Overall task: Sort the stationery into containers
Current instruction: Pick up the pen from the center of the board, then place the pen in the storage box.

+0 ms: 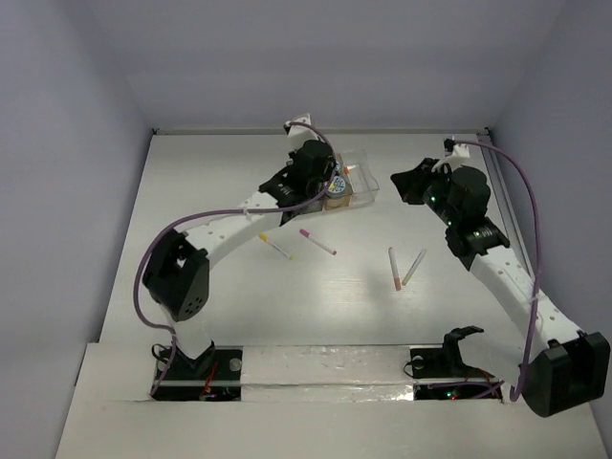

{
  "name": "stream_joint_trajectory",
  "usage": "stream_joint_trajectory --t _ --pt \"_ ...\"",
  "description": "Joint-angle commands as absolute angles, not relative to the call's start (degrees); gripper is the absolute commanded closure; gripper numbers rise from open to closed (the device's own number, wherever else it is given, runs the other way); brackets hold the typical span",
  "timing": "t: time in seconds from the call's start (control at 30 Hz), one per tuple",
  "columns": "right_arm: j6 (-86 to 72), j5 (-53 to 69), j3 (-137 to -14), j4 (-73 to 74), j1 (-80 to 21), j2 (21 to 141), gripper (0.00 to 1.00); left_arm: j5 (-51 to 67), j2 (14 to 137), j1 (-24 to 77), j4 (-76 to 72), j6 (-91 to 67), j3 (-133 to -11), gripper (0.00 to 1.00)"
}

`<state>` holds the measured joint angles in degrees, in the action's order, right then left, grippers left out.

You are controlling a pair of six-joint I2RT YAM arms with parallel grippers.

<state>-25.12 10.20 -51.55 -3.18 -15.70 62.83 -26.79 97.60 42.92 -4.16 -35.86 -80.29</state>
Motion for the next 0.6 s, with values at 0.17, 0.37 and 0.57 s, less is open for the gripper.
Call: stream_joint_trajectory --t 0.17,0.37,0.57 --pt "-26.63 5.28 -42.65 -0.79 -15.38 50.64 0.98 -19.78 113.89 43.51 -5.36 -36.74 -96.91 1.0" --pt "-28.04 9.49 -36.3 -1.14 -15.38 43.33 0.89 -17.67 126.11 44.56 -2.81 -35.86 -112.22 1.0" --pt "-27.42 10.54 -34.1 -1.23 -15.38 42.45 0.88 -18.81 134.55 44.56 -1.41 -36.03 -122.94 1.0"
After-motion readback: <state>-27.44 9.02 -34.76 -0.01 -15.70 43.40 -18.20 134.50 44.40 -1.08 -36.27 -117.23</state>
